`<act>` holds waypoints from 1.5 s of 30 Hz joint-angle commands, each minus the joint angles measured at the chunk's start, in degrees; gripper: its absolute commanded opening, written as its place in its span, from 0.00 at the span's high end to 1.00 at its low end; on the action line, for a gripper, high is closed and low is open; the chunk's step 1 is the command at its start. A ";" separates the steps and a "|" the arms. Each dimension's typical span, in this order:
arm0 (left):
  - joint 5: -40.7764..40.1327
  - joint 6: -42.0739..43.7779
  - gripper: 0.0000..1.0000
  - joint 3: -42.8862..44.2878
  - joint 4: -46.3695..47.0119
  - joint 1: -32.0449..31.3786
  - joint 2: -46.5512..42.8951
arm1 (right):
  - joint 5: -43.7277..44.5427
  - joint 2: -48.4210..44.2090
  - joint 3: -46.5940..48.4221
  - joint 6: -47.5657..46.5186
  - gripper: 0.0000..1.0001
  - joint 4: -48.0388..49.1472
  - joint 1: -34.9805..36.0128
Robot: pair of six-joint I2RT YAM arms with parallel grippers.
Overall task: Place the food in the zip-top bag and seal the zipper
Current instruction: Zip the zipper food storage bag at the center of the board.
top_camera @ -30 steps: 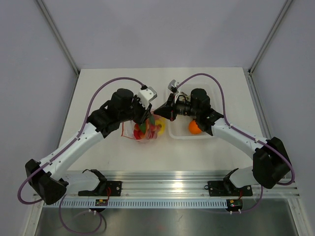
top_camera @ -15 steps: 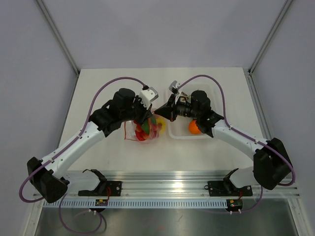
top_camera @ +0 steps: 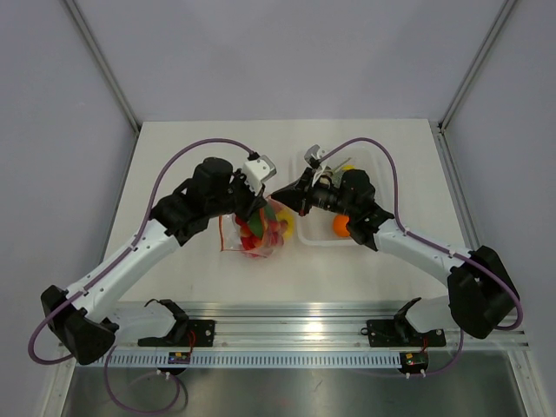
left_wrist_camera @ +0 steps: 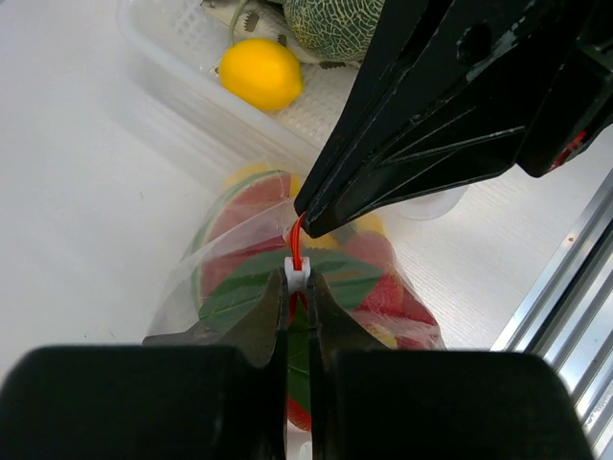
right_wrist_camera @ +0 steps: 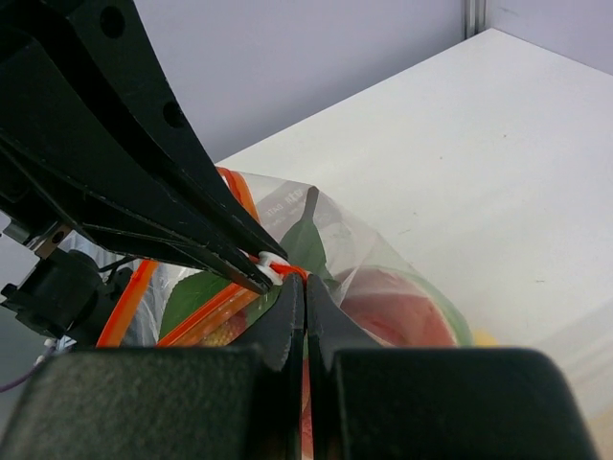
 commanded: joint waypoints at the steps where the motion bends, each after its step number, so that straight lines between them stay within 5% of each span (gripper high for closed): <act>1: 1.57 1.13 1.00 -0.82 -5.01 -0.11 -3.30 | 10.27 -1.75 -0.59 0.91 1.00 8.12 -1.55; 18: -0.64 0.43 1.00 -7.41 -5.98 1.74 -9.72 | 14.07 -2.01 -2.00 4.43 1.00 10.24 -1.55; 24: 2.08 -0.18 1.00 -7.06 -5.18 2.00 -9.55 | 5.64 -2.27 -0.60 1.09 1.00 6.21 -1.55; 26: 2.79 -0.10 1.00 -6.71 -5.18 2.00 -9.11 | 1.86 -3.06 2.20 -2.77 0.99 -1.95 -1.55; 32: 6.22 0.52 1.00 -5.22 -4.92 2.53 -8.40 | 3.16 -8.32 6.61 -15.16 0.56 -21.73 -1.55; 37: 14.21 2.01 1.00 -4.34 -5.10 3.32 -7.09 | -2.61 -10.71 10.39 -29.80 0.54 -37.29 -1.55; 45: 18.44 0.17 1.00 -5.22 -1.32 3.85 -6.91 | -9.39 -13.18 7.58 -37.94 0.15 -37.48 -1.55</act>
